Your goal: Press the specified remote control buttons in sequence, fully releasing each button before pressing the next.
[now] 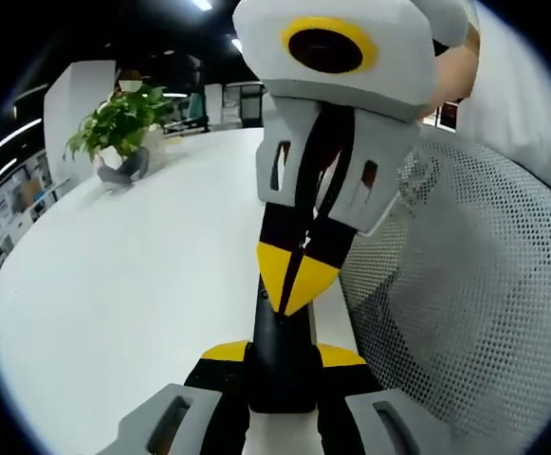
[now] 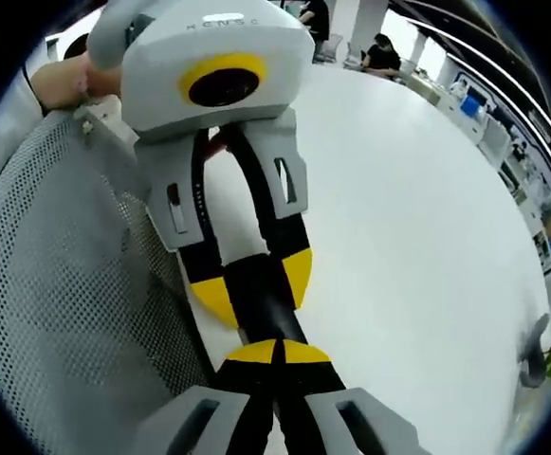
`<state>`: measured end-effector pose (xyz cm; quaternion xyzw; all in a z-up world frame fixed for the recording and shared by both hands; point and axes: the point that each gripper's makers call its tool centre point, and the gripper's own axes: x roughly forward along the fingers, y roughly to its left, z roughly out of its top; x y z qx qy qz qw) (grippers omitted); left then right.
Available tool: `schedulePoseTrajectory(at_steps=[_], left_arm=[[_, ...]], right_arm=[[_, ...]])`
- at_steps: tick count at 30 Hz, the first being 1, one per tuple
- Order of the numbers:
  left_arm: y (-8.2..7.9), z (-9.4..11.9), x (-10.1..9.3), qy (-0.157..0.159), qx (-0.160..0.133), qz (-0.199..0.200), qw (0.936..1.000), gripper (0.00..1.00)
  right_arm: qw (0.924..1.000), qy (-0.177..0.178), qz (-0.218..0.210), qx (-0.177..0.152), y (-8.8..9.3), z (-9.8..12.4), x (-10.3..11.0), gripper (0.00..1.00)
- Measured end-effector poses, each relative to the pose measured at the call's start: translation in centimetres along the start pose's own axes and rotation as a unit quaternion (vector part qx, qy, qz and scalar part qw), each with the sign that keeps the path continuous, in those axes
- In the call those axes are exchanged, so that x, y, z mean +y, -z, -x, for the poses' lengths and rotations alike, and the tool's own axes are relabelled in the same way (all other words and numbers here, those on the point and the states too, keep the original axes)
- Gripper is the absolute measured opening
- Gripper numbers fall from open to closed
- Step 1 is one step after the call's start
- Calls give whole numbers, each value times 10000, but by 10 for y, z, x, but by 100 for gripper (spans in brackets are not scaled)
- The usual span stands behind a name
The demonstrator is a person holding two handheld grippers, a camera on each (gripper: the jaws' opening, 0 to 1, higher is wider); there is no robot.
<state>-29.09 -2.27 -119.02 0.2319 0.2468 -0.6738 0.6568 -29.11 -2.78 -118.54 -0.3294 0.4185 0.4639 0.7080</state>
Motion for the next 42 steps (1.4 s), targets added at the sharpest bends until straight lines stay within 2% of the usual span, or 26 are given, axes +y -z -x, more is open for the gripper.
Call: schedulePoseTrajectory(at_steps=[7, 10, 12, 17, 21, 23, 25, 27, 29, 31, 33, 35, 39, 40, 42], left_arm=[[0, 0, 0, -35, 23, 7, 10000, 24], [0, -1, 0, -58, 83, 0, 9999, 25], [0, -1, 0, -77, 97, 11, 9999, 25], [-1, -1, 0, -114, 160, 71, 9998, 24], [-1, -3, 0, -167, 535, 13, 9984, 24], [0, -4, 1, -177, 806, 21, 9966, 24], [-1, -5, 1, -170, 918, 21, 9956, 24], [-1, -5, 2, -187, 962, 75, 9952, 24], [0, -5, 2, -209, 986, 133, 9948, 24], [0, -5, 2, -254, 1013, 168, 9944, 24], [1, -5, 2, -308, 1028, 222, 9940, 24], [1, -5, 1, -341, 1041, 264, 9936, 24], [1, -6, 0, -481, 1137, 387, 9916, 24], [1, -6, 0, -487, 1158, 385, 9913, 24], [1, -6, 1, -527, 1179, 443, 9906, 24]], right_arm=[[9998, -39, -92, -184, -2, 2, 1, 0], [9995, -49, 46, -294, -11, 0, 4, 0], [9997, -63, 194, -148, -8, -3, 4, 0], [9989, -134, 404, -185, -8, -2, 4, 0], [9962, -215, 831, -162, -8, -2, 5, 0], [9958, -240, 868, -162, -8, -2, 5, 0], [9953, -306, 903, -172, -8, -2, 4, 0], [9947, -455, 882, -259, -8, -1, 4, 0], [9938, -638, 700, -584, -9, -1, 5, 0], [9896, -825, 642, -984, -7, 2, 6, 0], [9861, -986, 270, -1310, -5, 5, 6, 0], [9840, -1065, 17, -1428, -4, 6, 4, 0], [9866, -994, 365, -1241, -2, 7, 4, 0], [9853, -981, 453, -1324, -4, 8, 4, 0], [9848, -946, 497, -1372, -4, 6, 1, 7]])
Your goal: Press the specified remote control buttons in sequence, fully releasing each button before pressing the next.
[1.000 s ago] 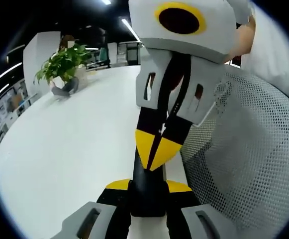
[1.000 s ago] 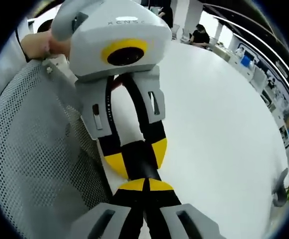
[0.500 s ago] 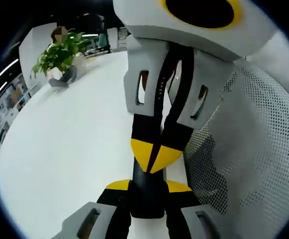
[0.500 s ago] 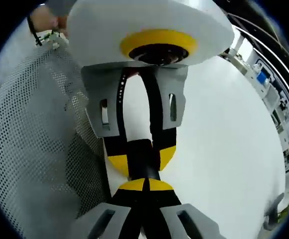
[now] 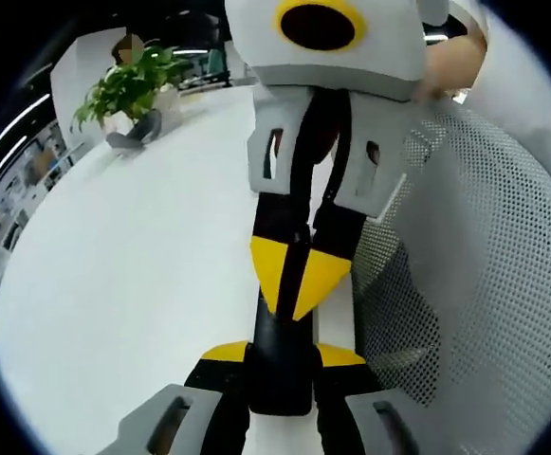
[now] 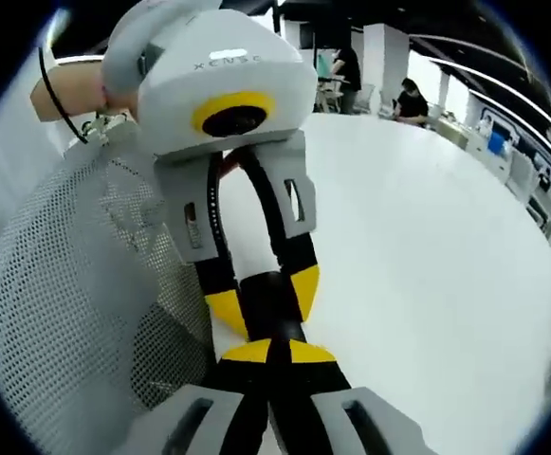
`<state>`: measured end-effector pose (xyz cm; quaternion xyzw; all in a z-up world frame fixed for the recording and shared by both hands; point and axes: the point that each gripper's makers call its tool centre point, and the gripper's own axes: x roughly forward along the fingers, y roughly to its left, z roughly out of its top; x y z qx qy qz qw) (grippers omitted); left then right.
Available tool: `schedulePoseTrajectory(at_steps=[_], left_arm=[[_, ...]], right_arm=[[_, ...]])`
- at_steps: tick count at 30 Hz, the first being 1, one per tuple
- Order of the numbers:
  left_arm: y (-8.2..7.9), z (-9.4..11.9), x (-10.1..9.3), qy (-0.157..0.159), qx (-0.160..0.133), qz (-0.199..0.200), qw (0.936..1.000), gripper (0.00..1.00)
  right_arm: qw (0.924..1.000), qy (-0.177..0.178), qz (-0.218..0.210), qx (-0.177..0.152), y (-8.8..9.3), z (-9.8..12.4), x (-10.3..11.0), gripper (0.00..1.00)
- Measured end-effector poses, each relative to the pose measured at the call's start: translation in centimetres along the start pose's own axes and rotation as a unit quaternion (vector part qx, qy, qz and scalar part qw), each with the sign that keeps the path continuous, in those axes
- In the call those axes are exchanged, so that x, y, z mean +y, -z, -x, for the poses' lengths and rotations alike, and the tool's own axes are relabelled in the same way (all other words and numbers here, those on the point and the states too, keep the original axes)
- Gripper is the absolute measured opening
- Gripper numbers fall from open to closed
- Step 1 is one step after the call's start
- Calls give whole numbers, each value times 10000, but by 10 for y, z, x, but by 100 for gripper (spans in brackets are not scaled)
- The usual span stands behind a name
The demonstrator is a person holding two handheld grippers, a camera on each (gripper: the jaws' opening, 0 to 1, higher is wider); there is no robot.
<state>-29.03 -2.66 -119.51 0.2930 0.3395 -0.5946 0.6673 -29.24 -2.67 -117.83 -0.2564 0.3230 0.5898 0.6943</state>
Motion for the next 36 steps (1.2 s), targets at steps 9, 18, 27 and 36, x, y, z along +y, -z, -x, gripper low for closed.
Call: schedulePoseTrajectory(at_steps=[9, 18, 27, 36], left_arm=[[0, 0, 1, -69, 67, 74, 9999, 25], [-1, 1, 1, -144, -63, 184, 9997, 25], [-1, 2, -1, -208, -222, 236, 9993, 25], [-1, 1, 0, -376, -340, 609, 9969, 26]], right_arm=[[9999, 16, 154, 18, 16, 8, -15, 27], [9995, -102, 201, 236, 32, 6, -9, 29], [9988, -106, 430, 222, 29, 1, -9, 26], [9973, -138, 638, 352, 27, 0, -4, 22]])
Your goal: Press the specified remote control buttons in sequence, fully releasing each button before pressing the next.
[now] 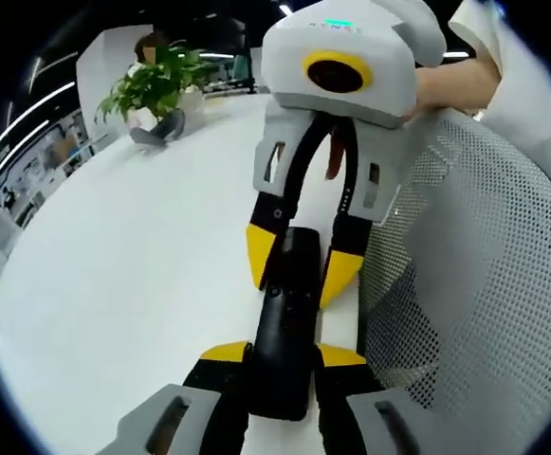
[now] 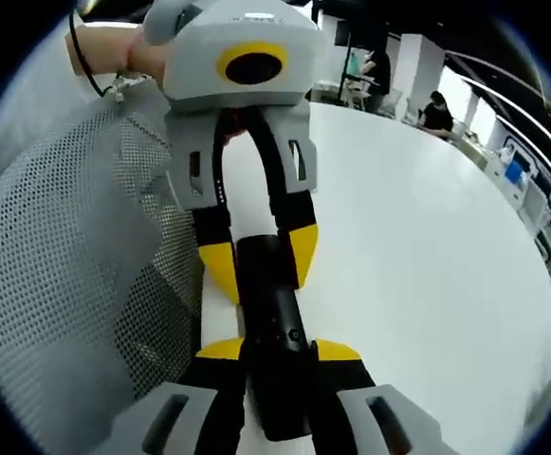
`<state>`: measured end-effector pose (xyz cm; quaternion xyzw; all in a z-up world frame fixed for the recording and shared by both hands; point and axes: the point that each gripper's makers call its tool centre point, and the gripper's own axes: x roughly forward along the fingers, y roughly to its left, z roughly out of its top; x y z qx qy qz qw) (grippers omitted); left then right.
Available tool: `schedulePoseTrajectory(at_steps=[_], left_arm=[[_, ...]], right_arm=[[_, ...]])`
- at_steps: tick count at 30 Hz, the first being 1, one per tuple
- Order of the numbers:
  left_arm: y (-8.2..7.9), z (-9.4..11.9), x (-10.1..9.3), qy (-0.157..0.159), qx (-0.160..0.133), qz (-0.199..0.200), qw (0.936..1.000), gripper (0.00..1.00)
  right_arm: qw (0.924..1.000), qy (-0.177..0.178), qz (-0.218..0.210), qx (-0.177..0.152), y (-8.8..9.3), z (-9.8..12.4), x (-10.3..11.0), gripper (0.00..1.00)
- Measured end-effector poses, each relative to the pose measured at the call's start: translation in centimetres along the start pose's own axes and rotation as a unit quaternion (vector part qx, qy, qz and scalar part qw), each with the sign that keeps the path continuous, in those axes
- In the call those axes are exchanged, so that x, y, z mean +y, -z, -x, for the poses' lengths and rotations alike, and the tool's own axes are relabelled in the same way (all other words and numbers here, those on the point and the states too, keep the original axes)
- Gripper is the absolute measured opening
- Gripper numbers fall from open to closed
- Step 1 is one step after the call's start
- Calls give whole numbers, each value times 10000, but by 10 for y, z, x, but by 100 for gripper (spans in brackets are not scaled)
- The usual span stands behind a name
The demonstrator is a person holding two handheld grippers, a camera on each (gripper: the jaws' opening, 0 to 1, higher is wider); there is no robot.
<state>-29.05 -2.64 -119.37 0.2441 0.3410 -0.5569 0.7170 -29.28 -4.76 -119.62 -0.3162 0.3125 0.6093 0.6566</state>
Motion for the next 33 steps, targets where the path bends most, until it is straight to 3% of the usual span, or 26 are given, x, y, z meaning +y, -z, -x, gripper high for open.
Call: schedulePoseTrajectory(at_steps=[3, 6, 7, 9, 12, 16, 18, 19, 20, 21, 24, 27, 30, 32, 33], left_arm=[[0, -1, 0, -35, -24, 107, 9999, 27], [-2, 0, 4, -189, -116, 737, 9970, 30], [-2, 1, 5, -233, -150, 1132, 9932, 35], [-4, 6, 9, -410, -270, 1561, 9865, 51], [-12, 20, 12, -671, -689, 1740, 9800, 64], [-24, 43, 21, -1076, -1202, 1980, 9668, 80], [-33, 62, 37, -1611, -1654, 1981, 9526, 99], [-39, 75, 43, -1845, -1967, 1951, 9430, 99], [-40, 83, 44, -1935, -2017, 1921, 9407, 100], [-41, 96, 49, -2207, -2155, 1906, 9319, 100], [-45, 125, 57, -2713, -2457, 1635, 9161, 100], [-52, 151, 59, -3034, -2903, 1393, 8968, 100], [-67, 181, 60, -3241, -3782, 1233, 8583, 100], [-73, 203, 59, -3381, -4431, 1214, 8214, 100], [-72, 206, 59, -3414, -4478, 1238, 8171, 100]], right_arm=[[10000, -18, -47, 10, 0, 0, 2, 22], [10000, 5, -93, 3, 0, 0, 1, 22], [9999, -1, -140, -15, 0, -1, 1, 21], [9998, 31, -198, -50, -1, -1, 0, 22], [9997, 64, -232, -75, -1, -1, -1, 22], [9995, 75, -274, -107, -2, -2, -2, 22], [9995, 77, -292, -138, -2, -2, -2, 22], [9994, 78, -291, -145, -2, -2, -2, 22], [9994, 78, -292, -145, -2, -2, -2, 22], [9994, 84, -295, -154, -2, -2, -2, 22], [9993, 93, -310, -177, -3, -2, -2, 22], [9993, 98, -317, -189, -3, -2, -3, 22], [9992, 102, -323, -200, -3, -1, -3, 22], [9992, 105, -329, -207, -3, -2, -3, 22], [9992, 106, -329, -208, -3, -1, -3, 22]])
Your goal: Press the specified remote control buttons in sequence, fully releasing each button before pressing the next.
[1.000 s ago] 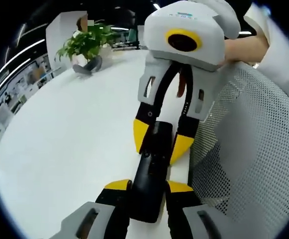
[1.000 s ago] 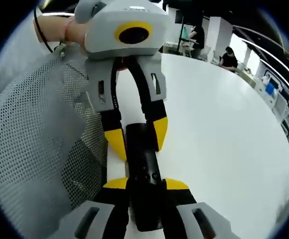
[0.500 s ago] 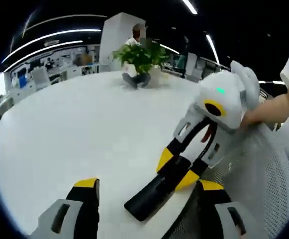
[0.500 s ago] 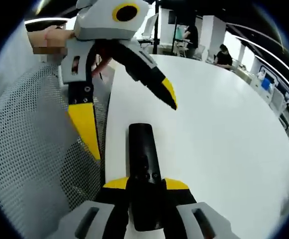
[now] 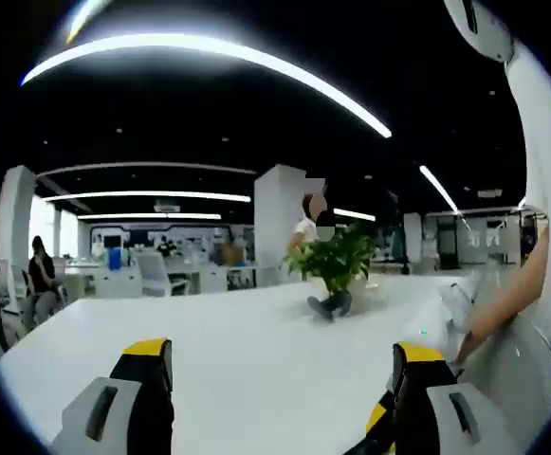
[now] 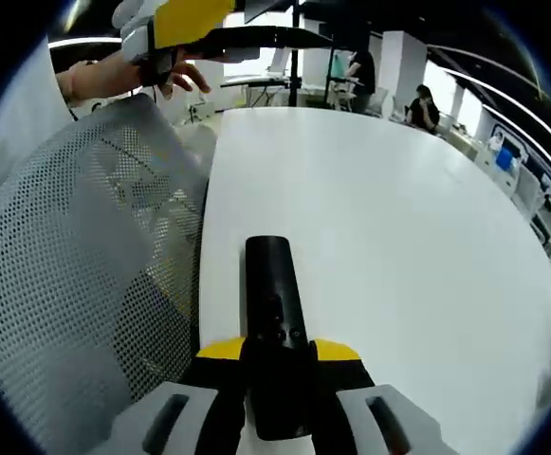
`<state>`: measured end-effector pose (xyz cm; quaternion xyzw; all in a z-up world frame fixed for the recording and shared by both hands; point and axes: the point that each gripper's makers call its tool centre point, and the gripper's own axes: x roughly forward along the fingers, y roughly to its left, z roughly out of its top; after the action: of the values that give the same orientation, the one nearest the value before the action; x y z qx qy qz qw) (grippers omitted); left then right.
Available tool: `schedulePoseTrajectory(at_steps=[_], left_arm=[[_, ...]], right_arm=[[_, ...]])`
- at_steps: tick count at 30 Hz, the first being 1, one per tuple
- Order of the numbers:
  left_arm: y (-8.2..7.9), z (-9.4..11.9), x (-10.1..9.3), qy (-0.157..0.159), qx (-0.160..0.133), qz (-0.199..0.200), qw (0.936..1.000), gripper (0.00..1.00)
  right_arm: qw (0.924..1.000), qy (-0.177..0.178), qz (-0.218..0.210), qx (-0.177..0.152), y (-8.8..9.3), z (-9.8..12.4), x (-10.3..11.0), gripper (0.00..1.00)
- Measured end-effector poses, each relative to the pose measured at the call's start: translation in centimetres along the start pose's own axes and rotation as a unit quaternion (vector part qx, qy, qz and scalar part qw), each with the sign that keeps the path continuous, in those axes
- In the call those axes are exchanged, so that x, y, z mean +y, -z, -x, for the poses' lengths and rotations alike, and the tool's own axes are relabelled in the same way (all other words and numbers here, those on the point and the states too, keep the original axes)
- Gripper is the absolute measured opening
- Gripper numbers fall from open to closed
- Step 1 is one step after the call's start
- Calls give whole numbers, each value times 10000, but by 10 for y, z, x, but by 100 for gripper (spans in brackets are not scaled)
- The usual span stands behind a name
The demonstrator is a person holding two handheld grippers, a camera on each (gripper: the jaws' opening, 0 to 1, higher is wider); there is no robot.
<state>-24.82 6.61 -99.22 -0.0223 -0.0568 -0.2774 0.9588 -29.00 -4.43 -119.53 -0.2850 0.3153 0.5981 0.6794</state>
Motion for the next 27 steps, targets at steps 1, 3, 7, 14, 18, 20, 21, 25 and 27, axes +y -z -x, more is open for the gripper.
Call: schedulePoseTrajectory(at_steps=[1, 3, 7, 14, 18, 20, 21, 25, 27], left_arm=[[-1, 3, 4, -109, -78, 75, 9999, 100], [-3, 7, 4, -118, -262, 92, 9995, 100], [4, 9, 2, -86, -189, -59, 9998, 100], [5, 9, 11, -195, -182, 11, 9996, 100], [21, 7, 6, -78, 208, 185, 9996, 100], [23, 7, 3, -31, 294, 131, 9995, 100], [24, 7, 2, -17, 321, 152, 9994, 100], [30, 11, 5, -118, 578, 220, 9980, 100], [34, 13, 9, -251, 745, 283, 9965, 100]], right_arm=[[10000, 2, -2, -1, 0, 0, 0, 22], [10000, 4, -7, -9, 0, 0, 0, 22], [10000, 6, -6, -24, 0, 0, 0, 22], [10000, 8, -22, -41, 0, 0, 0, 22], [10000, 5, -81, -54, -1, 0, 0, 22], [9999, -6, -152, -62, -1, 0, -1, 22], [9999, -3, -149, -60, -1, 0, -1, 22], [9999, -5, -120, -1, -1, 0, 0, 22], [9999, -23, -117, 38, 0, 1, -1, 22]])
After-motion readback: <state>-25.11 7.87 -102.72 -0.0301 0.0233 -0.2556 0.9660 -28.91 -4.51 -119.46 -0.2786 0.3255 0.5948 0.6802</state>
